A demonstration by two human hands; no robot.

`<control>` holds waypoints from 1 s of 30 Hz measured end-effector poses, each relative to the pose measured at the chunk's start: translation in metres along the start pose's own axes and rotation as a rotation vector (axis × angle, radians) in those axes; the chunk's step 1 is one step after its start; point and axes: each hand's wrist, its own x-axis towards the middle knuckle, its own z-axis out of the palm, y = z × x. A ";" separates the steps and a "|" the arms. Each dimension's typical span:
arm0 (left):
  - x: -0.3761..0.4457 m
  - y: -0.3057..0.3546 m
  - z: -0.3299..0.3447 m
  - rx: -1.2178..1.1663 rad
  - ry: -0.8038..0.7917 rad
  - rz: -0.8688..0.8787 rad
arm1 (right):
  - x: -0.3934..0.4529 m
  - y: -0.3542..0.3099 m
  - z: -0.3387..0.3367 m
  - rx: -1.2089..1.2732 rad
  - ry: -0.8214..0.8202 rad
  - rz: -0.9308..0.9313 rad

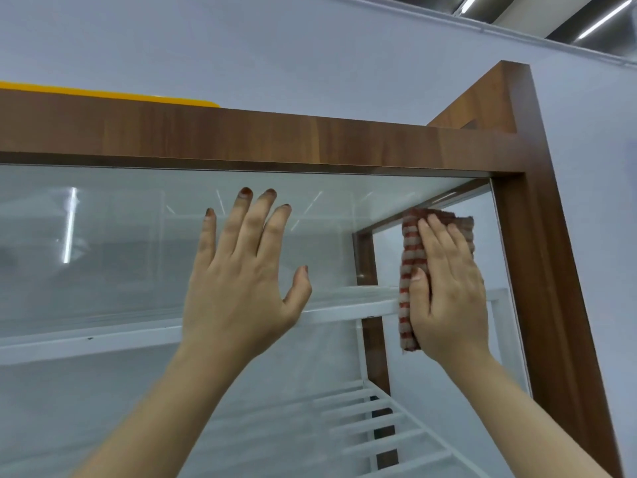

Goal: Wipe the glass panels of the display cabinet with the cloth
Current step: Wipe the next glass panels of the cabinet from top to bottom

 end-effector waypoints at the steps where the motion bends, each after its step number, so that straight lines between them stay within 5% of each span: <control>1: 0.000 0.000 0.000 0.003 -0.003 -0.001 | -0.009 0.000 0.000 -0.002 0.001 -0.001; 9: 0.000 0.000 0.000 0.024 -0.005 0.001 | 0.013 -0.026 0.005 0.004 -0.081 -0.181; 30: -0.002 0.002 0.004 0.039 0.017 0.006 | -0.007 0.040 -0.014 -0.034 0.010 0.188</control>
